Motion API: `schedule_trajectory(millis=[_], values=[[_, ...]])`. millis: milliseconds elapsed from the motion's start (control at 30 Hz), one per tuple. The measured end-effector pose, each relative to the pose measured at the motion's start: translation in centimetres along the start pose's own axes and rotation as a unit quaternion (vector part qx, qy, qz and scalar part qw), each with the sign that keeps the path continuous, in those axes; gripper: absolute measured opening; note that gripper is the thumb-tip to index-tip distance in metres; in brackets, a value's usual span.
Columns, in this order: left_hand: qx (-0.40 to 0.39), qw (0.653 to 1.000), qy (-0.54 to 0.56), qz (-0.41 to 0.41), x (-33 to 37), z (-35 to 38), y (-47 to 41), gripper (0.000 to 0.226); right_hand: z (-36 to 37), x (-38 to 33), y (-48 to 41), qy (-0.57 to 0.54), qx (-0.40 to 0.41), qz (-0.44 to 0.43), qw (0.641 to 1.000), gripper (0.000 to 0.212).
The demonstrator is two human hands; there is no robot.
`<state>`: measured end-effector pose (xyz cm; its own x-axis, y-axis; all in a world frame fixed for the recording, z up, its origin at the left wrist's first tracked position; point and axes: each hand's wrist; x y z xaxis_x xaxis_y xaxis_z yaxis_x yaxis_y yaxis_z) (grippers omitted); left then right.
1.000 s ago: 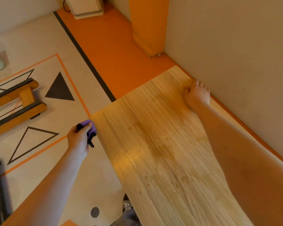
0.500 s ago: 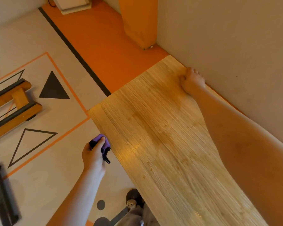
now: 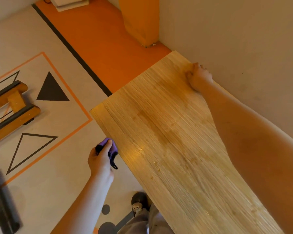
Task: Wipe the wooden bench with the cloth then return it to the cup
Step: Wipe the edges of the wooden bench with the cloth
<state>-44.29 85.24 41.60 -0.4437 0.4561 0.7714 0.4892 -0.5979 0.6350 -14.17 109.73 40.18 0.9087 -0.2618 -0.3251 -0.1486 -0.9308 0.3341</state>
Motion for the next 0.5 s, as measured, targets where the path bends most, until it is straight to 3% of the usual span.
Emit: schedule_trajectory(millis=[300,500], values=[[-0.046,0.995,-0.074,-0.053,-4.7,-2.7,4.5,0.016,-1.0,0.5,1.6,-0.011,-0.019,-0.016,1.000,0.059],[-0.065,0.994,-0.079,-0.042,-4.7,-2.7,5.0,0.017,1.8,0.1,15.0,-0.018,0.012,-0.205,0.978,0.057]])
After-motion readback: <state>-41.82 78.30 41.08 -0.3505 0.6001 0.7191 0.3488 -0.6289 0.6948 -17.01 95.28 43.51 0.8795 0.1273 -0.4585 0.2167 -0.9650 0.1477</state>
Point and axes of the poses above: each hand's wrist, its own y-axis away from the middle knuckle, its own z-axis out of the palm, x = y × z, and after that the axes turned 7 degrees about -x, right-handed
